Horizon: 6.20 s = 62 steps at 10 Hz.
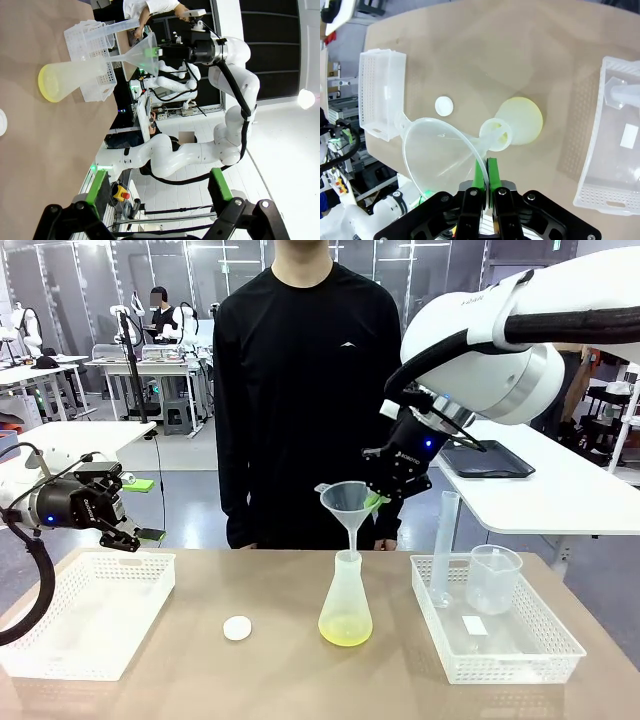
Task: Prepare the solutions needed for the experiment.
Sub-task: Once the solution is in the Big flask , pick up the Plastic Funnel and place it back into the right Organizing basket, then when the human places the Big flask in the center of the table, pick up the Big flask and place it in the left Organizing basket.
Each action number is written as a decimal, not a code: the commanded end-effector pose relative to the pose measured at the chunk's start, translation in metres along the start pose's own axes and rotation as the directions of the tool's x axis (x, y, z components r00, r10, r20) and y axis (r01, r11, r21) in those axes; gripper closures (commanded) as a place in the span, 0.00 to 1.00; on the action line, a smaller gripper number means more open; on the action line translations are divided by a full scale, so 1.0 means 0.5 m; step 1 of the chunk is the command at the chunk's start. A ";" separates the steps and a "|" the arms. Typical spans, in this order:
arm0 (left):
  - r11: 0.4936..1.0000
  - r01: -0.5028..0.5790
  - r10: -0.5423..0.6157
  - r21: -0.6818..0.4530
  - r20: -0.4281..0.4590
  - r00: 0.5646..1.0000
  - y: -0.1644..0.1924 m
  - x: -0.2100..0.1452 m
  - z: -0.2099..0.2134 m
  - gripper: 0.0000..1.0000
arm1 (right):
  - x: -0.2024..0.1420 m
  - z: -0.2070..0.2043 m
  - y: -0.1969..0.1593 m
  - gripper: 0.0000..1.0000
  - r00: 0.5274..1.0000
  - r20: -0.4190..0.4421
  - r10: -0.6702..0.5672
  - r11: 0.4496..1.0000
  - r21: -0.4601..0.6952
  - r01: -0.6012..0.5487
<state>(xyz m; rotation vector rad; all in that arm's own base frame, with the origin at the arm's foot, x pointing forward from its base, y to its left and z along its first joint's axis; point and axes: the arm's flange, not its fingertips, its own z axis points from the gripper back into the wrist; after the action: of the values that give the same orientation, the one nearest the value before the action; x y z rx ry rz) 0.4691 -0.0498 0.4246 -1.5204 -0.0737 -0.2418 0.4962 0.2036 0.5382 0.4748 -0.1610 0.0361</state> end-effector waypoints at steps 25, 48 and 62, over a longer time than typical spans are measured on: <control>1.000 0.002 -0.002 -0.011 -0.003 1.000 -0.005 0.000 0.000 0.00 | -0.098 0.237 -0.317 1.00 0.986 0.007 -0.166 0.985 -0.049 0.166; 1.000 0.002 -0.002 -0.011 -0.003 1.000 -0.005 0.000 0.000 0.00 | -0.005 -0.045 -0.499 0.37 0.787 -0.216 -0.578 0.815 -0.204 0.543; 1.000 0.002 -0.002 -0.011 -0.003 1.000 -0.005 0.000 0.000 0.00 | -0.146 0.017 -0.477 0.37 0.966 -0.076 -0.247 0.961 0.111 0.254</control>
<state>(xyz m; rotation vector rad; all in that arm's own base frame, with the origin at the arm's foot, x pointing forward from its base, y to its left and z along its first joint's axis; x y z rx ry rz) 0.4690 -0.0496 0.4245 -1.5206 -0.0736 -0.2413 0.4546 -0.0068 0.4336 0.5101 -0.0014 -0.2396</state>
